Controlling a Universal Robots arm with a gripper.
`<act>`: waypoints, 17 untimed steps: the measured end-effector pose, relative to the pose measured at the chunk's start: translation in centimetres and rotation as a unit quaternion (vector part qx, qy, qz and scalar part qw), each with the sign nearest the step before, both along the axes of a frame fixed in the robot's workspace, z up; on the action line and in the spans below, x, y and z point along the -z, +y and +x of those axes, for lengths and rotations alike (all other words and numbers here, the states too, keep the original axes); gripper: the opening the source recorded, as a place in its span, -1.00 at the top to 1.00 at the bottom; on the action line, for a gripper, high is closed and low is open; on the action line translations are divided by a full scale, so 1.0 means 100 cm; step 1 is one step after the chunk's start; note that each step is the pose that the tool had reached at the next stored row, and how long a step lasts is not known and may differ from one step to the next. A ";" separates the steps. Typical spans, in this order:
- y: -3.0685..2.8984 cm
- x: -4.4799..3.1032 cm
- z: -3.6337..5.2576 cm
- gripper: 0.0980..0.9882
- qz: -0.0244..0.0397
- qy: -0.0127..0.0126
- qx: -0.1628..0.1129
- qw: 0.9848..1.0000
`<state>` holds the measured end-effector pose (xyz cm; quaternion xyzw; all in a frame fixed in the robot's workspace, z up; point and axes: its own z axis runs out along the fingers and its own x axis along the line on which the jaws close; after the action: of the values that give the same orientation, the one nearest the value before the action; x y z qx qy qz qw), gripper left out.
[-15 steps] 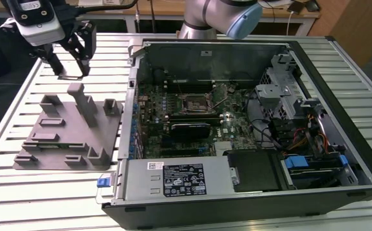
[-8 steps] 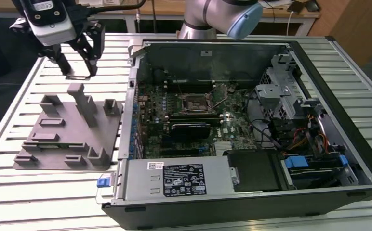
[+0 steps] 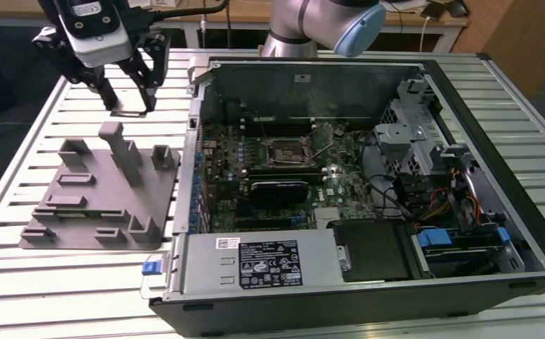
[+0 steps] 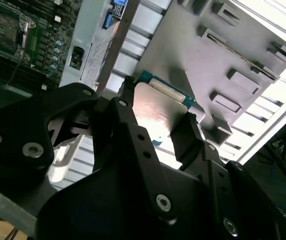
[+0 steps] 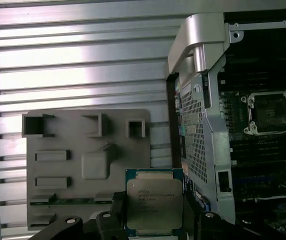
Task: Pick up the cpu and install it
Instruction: 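Pick up the cpu and move it towards the insertion slot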
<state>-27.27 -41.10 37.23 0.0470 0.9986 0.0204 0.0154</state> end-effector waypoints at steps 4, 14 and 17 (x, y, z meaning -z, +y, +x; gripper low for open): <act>0.0000 0.0000 0.0075 0.00 0.000 0.000 0.000 1.000; 0.0000 0.0000 0.0351 0.00 0.000 0.000 0.000 1.000; 0.0000 0.0001 0.0472 0.00 0.000 0.000 0.000 1.000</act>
<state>-22.55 -41.10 37.22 0.0470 0.9986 0.0204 0.0154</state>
